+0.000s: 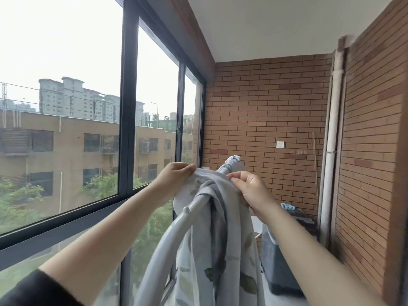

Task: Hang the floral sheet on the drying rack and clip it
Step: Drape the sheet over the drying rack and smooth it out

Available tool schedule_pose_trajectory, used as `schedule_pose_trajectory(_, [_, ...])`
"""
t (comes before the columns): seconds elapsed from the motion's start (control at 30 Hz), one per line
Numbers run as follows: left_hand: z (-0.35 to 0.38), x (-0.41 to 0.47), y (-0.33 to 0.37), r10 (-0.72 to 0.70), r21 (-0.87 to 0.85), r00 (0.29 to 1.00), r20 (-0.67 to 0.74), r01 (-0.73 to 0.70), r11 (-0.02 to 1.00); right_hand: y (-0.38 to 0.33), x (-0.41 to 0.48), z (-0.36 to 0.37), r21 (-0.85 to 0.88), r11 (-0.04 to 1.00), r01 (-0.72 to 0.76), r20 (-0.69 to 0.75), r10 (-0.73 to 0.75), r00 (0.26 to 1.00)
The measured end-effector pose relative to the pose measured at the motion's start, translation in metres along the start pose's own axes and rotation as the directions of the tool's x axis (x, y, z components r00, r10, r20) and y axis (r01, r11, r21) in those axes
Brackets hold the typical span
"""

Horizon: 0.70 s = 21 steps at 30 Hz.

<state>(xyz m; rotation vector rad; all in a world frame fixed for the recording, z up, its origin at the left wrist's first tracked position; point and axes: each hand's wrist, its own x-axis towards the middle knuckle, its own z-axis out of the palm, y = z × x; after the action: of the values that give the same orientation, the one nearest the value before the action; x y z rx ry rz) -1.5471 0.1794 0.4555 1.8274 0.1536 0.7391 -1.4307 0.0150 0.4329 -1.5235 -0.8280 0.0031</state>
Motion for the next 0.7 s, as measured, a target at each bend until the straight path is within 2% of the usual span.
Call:
schedule_pose_trajectory(0.07, [-0.002,-0.005,-0.01,0.003,0.039,1.0,0.024,-0.004,0.999,0.015,-0.001,0.003,-0.113,0.994,-0.007,-0.003,0.006,1.0])
schedule_pose_trajectory(0.13, [-0.003,-0.019,-0.019,0.097,0.086,0.994,-0.041,-0.093,0.992,0.024,-0.007,0.003,-0.175,0.984,0.012,-0.006,-0.013,1.0])
schedule_pose_trajectory(0.2, [-0.008,-0.035,-0.025,0.251,0.16,0.958,-0.138,-0.229,0.96,0.022,-0.017,0.0,-0.237,0.969,0.071,-0.034,-0.081,0.996])
schedule_pose_trajectory(0.27, [-0.016,-0.053,-0.027,0.34,0.187,0.936,-0.092,-0.319,0.929,0.011,-0.034,-0.003,-0.308,0.936,0.171,-0.098,-0.21,0.973])
schedule_pose_trajectory(0.33, [-0.021,-0.071,-0.027,0.33,0.109,0.943,0.054,-0.334,0.936,-0.003,-0.053,-0.004,-0.309,0.911,0.273,-0.054,-0.303,0.952])
schedule_pose_trajectory(0.4, [-0.02,-0.087,-0.027,0.313,-0.004,0.929,0.196,-0.318,0.948,-0.013,-0.07,-0.001,-0.22,0.932,0.286,0.113,-0.267,0.957])
schedule_pose_trajectory(0.43, [-0.019,-0.092,-0.027,0.308,-0.027,0.927,0.215,-0.309,0.951,-0.016,-0.076,0.003,-0.181,0.946,0.27,0.187,-0.236,0.954])
schedule_pose_trajectory(0.5, [-0.017,-0.099,-0.026,0.308,0.018,0.933,0.185,-0.317,0.948,-0.016,-0.083,0.009,-0.155,0.955,0.253,0.246,-0.211,0.946])
schedule_pose_trajectory(0.6, [-0.012,-0.108,-0.022,0.298,0.049,0.934,0.199,-0.313,0.948,-0.015,-0.086,0.016,-0.263,0.906,0.33,0.195,-0.286,0.938])
schedule_pose_trajectory(0.7, [-0.006,-0.11,-0.023,0.33,0.129,0.943,0.054,-0.334,0.934,-0.015,-0.089,0.024,-0.319,0.853,0.414,0.156,-0.383,0.91])
